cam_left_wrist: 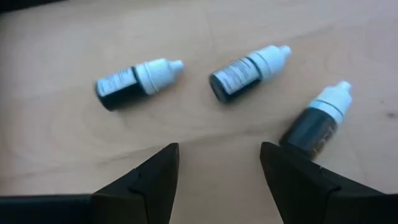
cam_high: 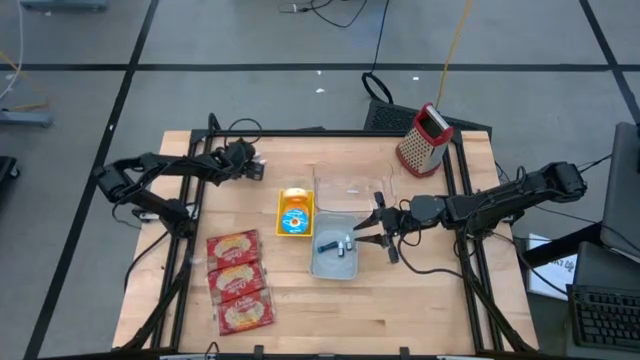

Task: Pick & Place Food Item
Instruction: Put the brown food coloring bottle into the gray bin

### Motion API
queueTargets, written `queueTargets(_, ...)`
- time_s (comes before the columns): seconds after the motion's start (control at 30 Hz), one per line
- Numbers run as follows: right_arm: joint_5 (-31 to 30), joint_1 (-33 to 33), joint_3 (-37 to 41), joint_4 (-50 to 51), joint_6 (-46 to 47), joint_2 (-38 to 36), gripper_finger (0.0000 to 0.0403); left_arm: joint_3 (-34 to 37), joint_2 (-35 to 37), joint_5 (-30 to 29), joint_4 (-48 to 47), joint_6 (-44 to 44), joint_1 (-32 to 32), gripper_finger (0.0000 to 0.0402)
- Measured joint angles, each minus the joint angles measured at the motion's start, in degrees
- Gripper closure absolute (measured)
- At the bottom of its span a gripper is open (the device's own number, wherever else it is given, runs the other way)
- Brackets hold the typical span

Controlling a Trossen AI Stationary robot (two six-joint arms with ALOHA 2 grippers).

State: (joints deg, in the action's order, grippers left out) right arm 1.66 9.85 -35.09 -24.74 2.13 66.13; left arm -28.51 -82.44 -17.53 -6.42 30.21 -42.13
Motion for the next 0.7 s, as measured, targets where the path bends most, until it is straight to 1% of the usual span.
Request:
queueTargets(0.2, 0.0, 0.0, 0.0, 0.3, -0.2, 0.0, 0.0286, 0.0, 0.0, 0.9, 0.0, 1.0, 0.3, 0.0172)
queueTargets(0.33, 0.0, 0.0, 0.0, 0.7, -0.2, 0.0, 0.0286, 0.0, 0.0, 2.9, 0.7, 1.0, 1.5, 0.0172)
queueTargets(0.5, -0.1, 0.0, 0.0, 0.7, -0.2, 0.0, 0.0286, -0.2, 1.9, 4.3, 0.1, 0.6, 2.3, 0.0172)
queueTargets(0.7, -0.1, 0.0, 0.0, 1.1, -0.8, 0.0, 0.0287, -4.1, 3.5, 3.9, -1.4, 0.5, 3.9, 0.0172)
